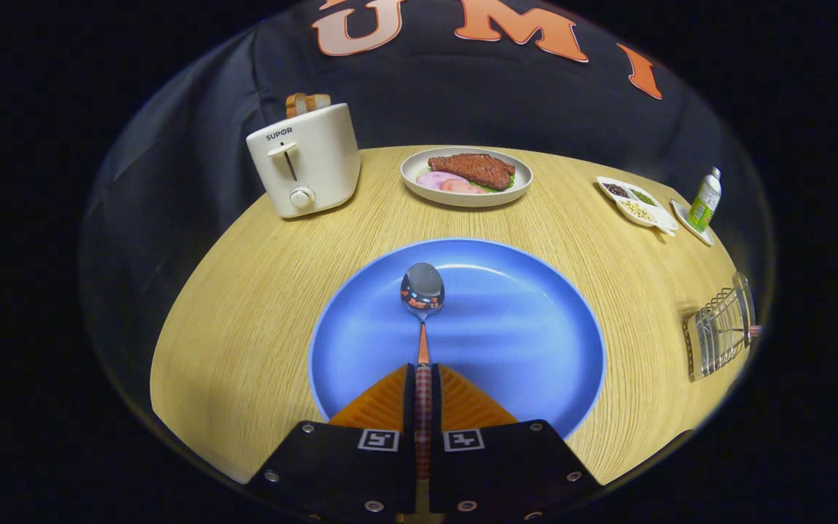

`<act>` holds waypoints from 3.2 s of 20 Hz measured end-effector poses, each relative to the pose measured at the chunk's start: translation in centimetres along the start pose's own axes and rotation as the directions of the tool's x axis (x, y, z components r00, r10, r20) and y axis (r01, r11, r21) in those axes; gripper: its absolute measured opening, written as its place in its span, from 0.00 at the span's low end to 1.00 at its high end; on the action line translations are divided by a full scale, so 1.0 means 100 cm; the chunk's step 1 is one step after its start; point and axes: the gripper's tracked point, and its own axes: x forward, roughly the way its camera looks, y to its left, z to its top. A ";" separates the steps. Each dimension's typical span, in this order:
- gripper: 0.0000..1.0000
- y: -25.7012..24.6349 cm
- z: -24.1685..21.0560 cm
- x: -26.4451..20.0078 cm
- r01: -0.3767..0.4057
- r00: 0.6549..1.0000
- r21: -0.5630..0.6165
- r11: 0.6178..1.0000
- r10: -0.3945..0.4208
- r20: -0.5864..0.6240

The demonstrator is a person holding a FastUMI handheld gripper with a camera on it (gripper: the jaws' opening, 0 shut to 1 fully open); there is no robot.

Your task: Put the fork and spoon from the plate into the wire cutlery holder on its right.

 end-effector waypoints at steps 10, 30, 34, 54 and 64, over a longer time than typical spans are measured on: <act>0.05 -0.032 0.032 -0.043 -0.044 0.997 0.012 0.999 0.043 0.067; 0.05 -0.200 0.091 -0.156 0.075 0.984 0.030 0.997 -0.079 0.159; 0.05 -0.235 0.091 -0.173 0.110 0.981 0.022 0.994 -0.112 0.158; 0.05 -0.319 0.016 -0.183 0.066 0.946 -0.077 0.995 -0.087 -0.312; 0.06 -0.323 0.004 -0.169 -0.014 0.820 -0.186 0.983 -0.095 -0.564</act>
